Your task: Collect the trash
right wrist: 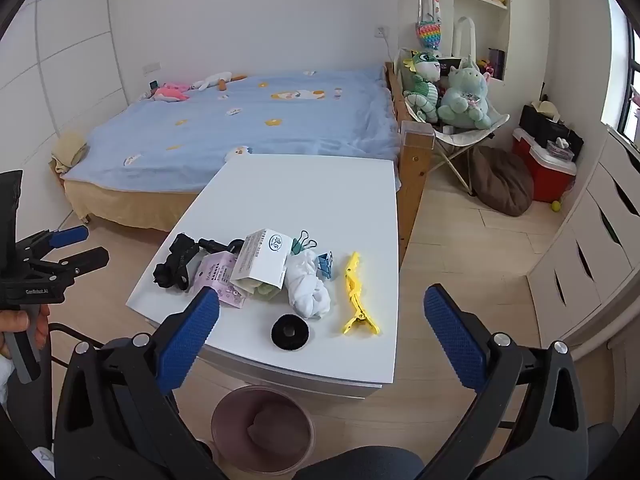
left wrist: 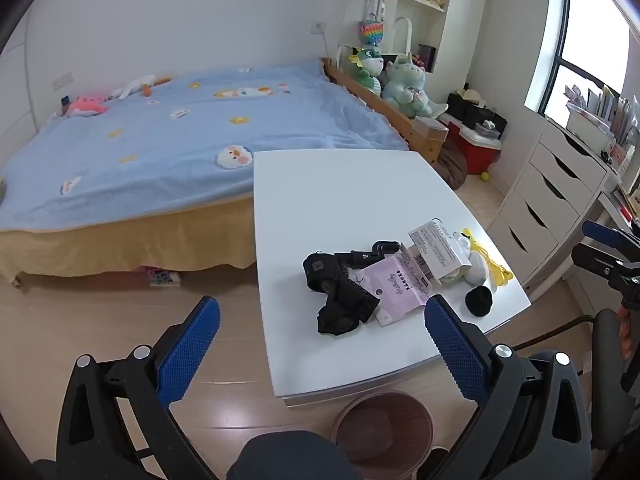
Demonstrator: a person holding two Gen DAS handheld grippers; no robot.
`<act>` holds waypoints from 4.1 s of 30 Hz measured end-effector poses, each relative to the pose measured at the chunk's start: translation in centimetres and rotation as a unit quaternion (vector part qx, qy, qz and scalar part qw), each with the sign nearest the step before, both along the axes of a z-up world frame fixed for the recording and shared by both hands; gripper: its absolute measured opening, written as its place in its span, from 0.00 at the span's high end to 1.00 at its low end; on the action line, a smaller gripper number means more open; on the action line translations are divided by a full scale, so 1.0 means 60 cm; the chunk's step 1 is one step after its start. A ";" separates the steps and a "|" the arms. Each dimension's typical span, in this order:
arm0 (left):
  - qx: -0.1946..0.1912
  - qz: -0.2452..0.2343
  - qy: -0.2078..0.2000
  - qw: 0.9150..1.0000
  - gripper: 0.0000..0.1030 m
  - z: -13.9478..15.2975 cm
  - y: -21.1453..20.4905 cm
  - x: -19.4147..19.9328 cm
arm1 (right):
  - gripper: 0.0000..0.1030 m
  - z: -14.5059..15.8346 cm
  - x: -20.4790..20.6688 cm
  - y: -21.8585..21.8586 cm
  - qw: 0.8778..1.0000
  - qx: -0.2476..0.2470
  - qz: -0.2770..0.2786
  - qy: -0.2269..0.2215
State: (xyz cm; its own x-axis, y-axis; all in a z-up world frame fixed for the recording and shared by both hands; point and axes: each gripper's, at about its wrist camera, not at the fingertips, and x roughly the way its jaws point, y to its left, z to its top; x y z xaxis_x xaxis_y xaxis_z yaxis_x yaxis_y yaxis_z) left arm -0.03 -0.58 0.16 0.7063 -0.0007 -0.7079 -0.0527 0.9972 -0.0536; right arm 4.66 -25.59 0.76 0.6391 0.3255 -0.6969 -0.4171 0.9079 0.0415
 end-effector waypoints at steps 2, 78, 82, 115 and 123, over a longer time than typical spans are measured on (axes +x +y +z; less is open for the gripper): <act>0.010 -0.005 -0.020 1.000 0.05 0.005 -0.014 -0.010 | 0.03 -0.001 0.002 0.000 1.000 -0.002 0.000 0.002; -0.028 -0.021 0.002 0.999 0.05 -0.002 -0.004 0.007 | 0.03 -0.019 0.013 0.014 1.000 -0.022 0.007 0.020; -0.028 -0.025 0.006 0.999 0.05 -0.004 -0.004 0.010 | 0.03 -0.019 0.016 0.014 0.999 -0.018 0.012 0.024; -0.138 0.005 0.186 0.973 0.34 -0.129 0.045 0.168 | 0.03 -0.030 0.016 0.007 0.999 -0.018 0.014 0.044; -0.148 -0.005 0.187 0.971 0.66 -0.131 0.044 0.167 | 0.03 -0.028 0.018 0.004 0.999 -0.017 0.014 0.043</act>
State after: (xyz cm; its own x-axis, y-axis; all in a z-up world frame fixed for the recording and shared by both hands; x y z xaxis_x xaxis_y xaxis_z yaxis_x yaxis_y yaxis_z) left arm 9.99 2.04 -7.69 0.3996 -0.2489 -0.8823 -0.1140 0.9415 -0.3172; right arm 5.73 -25.35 -0.89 0.5672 0.3167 -0.7603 -0.4378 0.8978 0.0475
